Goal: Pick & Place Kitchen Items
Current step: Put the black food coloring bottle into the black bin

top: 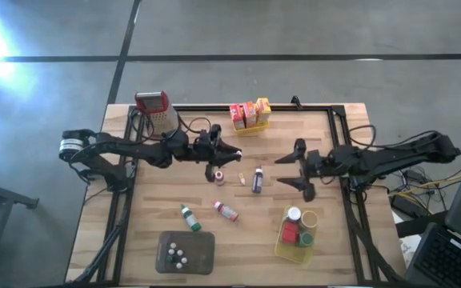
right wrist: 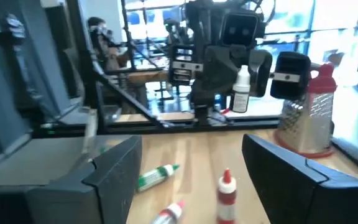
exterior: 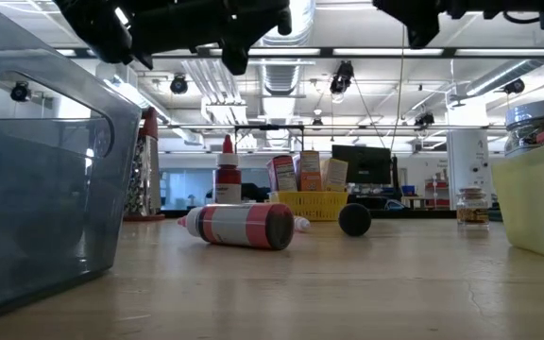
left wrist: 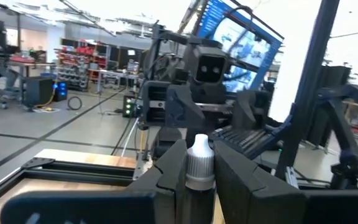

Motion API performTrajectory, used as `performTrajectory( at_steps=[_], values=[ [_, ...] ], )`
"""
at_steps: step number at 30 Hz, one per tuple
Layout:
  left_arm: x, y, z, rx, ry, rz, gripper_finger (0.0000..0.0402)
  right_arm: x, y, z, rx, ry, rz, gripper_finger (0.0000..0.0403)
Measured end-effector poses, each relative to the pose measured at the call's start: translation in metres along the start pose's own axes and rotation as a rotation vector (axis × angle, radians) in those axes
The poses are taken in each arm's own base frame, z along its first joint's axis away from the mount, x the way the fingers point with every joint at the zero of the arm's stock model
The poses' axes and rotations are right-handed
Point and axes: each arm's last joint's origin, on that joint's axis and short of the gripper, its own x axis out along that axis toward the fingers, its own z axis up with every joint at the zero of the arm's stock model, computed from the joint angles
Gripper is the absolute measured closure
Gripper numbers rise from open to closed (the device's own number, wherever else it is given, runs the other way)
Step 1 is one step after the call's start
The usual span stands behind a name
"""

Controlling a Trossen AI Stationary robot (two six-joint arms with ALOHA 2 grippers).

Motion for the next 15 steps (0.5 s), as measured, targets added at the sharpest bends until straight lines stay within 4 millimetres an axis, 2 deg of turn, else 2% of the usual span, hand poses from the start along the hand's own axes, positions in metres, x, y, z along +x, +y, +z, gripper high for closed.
performTrajectory(
  at_steps=[4, 9, 15],
  values=[
    [0.000, 0.000, 0.000, -0.020, -0.010, 0.049, 0.0332, 0.014, -0.003, -0.005, -0.031, -0.017, -0.070, 0.0140],
    [0.002, -0.006, 0.000, 0.015, -0.030, 0.151, 0.0332, 0.029, -0.010, -0.007, -0.074, 0.008, -0.290, 0.0152],
    [0.014, -0.012, 0.008, 0.058, -0.061, 0.162, 0.0332, 0.044, -0.018, -0.005, -0.056, 0.021, -0.341, 0.0162]
  ],
)
